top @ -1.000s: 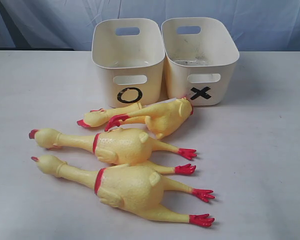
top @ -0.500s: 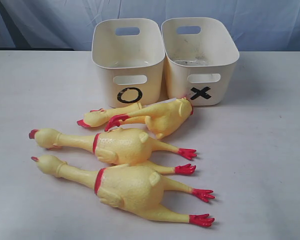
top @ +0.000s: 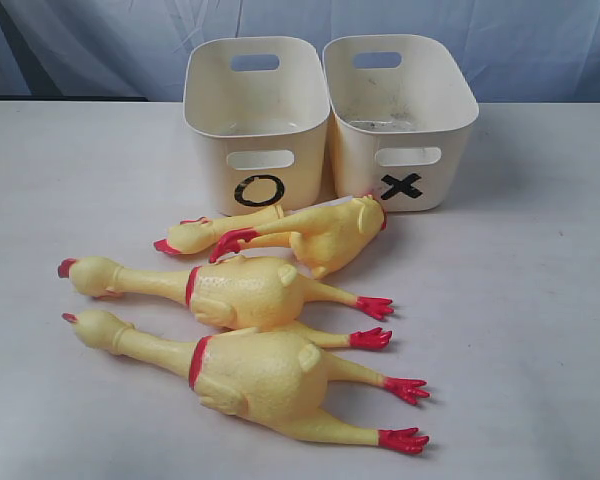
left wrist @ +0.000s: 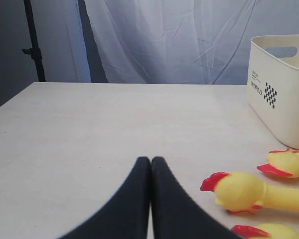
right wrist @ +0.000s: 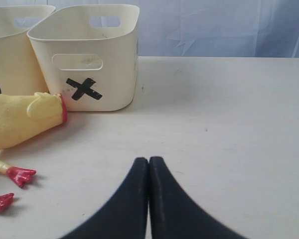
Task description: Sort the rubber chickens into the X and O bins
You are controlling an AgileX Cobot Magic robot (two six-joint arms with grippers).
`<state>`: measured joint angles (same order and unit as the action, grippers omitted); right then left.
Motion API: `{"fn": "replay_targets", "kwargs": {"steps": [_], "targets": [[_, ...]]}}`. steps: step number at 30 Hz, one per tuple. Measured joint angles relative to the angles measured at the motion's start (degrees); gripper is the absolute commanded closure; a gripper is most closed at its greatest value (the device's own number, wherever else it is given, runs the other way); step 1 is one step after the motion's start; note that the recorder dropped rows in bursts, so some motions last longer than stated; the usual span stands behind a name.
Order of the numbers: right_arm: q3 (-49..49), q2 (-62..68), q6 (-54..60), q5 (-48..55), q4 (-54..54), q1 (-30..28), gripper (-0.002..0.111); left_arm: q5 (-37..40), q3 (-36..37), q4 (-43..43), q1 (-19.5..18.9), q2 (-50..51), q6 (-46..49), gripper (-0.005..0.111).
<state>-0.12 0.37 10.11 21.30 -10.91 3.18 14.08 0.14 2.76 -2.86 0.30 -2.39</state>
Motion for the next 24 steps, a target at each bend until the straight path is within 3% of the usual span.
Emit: {"fn": "replay_targets", "kwargs": {"steps": [12, 24], "targets": [[0.0, 0.0, 0.0, -0.3, 0.0, 0.0, 0.108, 0.0, 0.0, 0.0, 0.0, 0.0, 0.0, 0.107], [0.0, 0.0, 0.0, -10.8, -3.9, 0.0, 0.108, 0.0, 0.0, 0.0, 0.0, 0.0, 0.0, 0.107]]}}
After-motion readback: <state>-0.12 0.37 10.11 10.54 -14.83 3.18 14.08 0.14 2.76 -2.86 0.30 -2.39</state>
